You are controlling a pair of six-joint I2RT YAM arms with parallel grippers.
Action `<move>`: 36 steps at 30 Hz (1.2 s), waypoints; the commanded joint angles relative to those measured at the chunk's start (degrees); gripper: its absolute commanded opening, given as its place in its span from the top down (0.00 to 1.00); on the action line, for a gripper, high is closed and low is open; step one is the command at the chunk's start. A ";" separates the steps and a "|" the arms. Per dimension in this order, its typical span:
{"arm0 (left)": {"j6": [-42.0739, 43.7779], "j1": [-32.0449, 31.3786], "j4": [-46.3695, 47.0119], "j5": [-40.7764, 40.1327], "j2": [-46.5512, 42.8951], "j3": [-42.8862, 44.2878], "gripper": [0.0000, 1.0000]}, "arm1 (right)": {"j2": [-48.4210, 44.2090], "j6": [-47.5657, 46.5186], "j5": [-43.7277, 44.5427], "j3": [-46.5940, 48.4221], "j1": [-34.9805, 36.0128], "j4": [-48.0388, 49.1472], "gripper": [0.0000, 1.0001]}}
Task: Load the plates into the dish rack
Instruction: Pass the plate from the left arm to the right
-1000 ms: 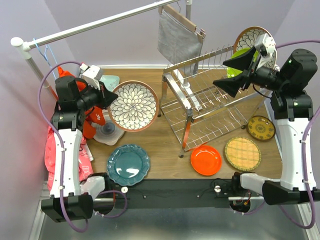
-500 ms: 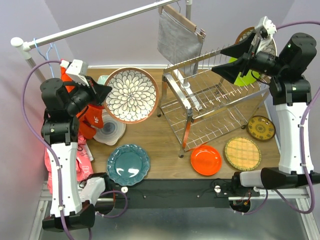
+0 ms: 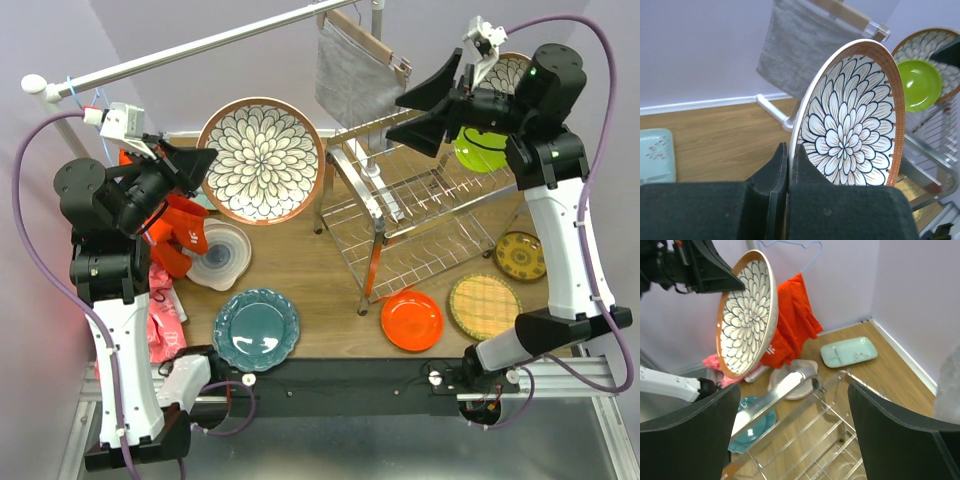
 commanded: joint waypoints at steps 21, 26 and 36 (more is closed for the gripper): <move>-18.42 -1.77 25.25 -1.36 0.71 2.10 1.00 | 7.98 13.37 8.65 13.53 14.11 -2.14 0.05; -18.07 -5.19 26.21 -4.18 1.76 2.54 1.00 | 8.68 13.98 12.86 14.24 17.10 -2.23 0.05; -16.22 -16.01 26.39 -17.53 2.99 3.86 1.00 | 10.00 12.84 30.00 17.75 21.85 -4.43 0.14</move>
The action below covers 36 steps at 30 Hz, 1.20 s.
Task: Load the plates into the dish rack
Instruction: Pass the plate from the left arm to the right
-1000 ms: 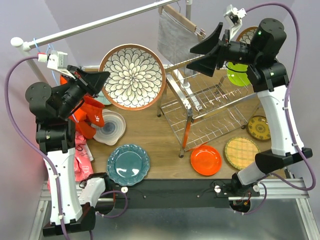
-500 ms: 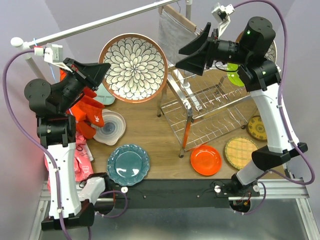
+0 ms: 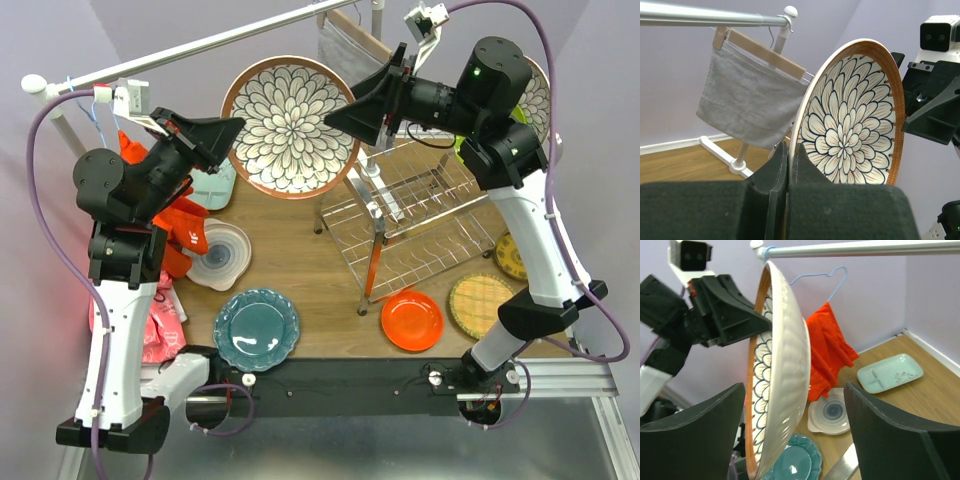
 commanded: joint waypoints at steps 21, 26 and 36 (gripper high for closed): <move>10.98 -23.18 9.13 -38.90 4.31 9.42 1.00 | 1.52 -5.63 26.29 4.39 2.84 -5.93 0.46; 13.71 -25.57 9.22 -41.55 5.36 10.83 1.00 | 1.34 -6.34 29.19 5.35 2.84 -5.93 0.56; 14.42 -26.71 9.66 -41.56 5.72 10.39 1.00 | 1.52 -4.33 23.77 6.24 2.84 -5.06 0.79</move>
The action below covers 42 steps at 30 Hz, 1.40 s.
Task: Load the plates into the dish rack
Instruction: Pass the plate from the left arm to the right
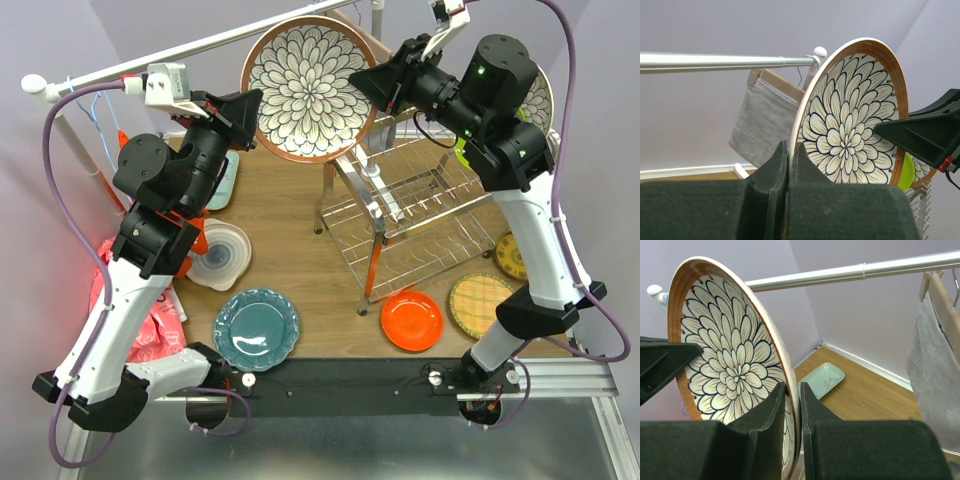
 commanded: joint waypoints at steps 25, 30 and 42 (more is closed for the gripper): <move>-2.69 -0.44 12.69 0.12 -3.30 -0.71 1.00 | 1.00 2.66 -8.43 -2.07 0.29 1.77 0.50; -2.95 -0.44 13.22 0.47 -3.74 -1.24 1.00 | 1.00 3.01 -9.22 -2.94 0.20 1.77 0.50; -2.77 -0.44 13.48 0.11 -4.53 -2.38 1.00 | 0.73 4.15 -10.89 -3.47 -1.65 1.86 0.51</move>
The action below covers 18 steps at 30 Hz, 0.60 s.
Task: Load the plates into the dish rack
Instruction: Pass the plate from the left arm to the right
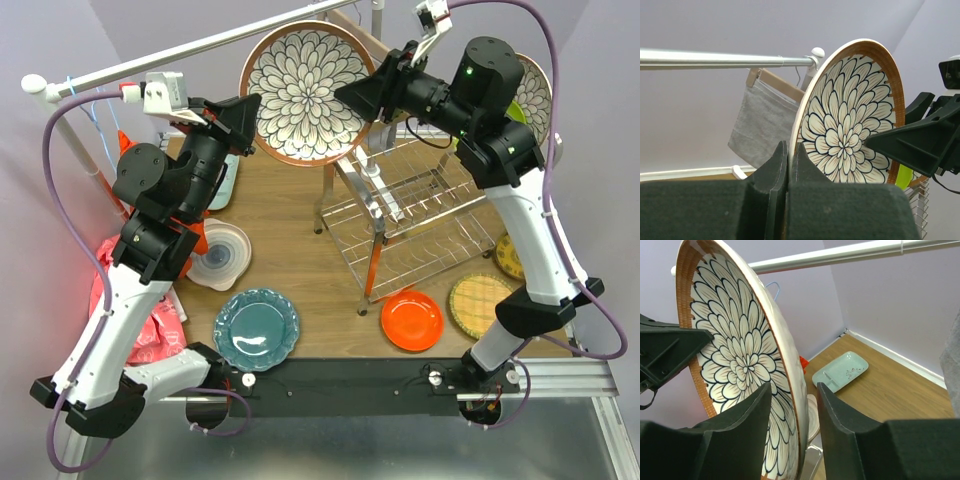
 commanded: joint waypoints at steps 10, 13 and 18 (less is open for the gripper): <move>-2.79 -0.37 11.30 0.75 -1.95 0.70 1.00 | 1.02 3.62 -6.89 0.77 -0.78 0.81 0.89; -2.97 -0.37 11.21 0.40 -1.95 0.00 1.00 | 1.28 4.06 -7.07 2.61 -1.65 0.90 0.99; -3.94 -0.37 11.04 0.31 -1.86 -1.15 0.87 | 1.81 3.89 -7.24 6.48 -3.50 1.08 0.99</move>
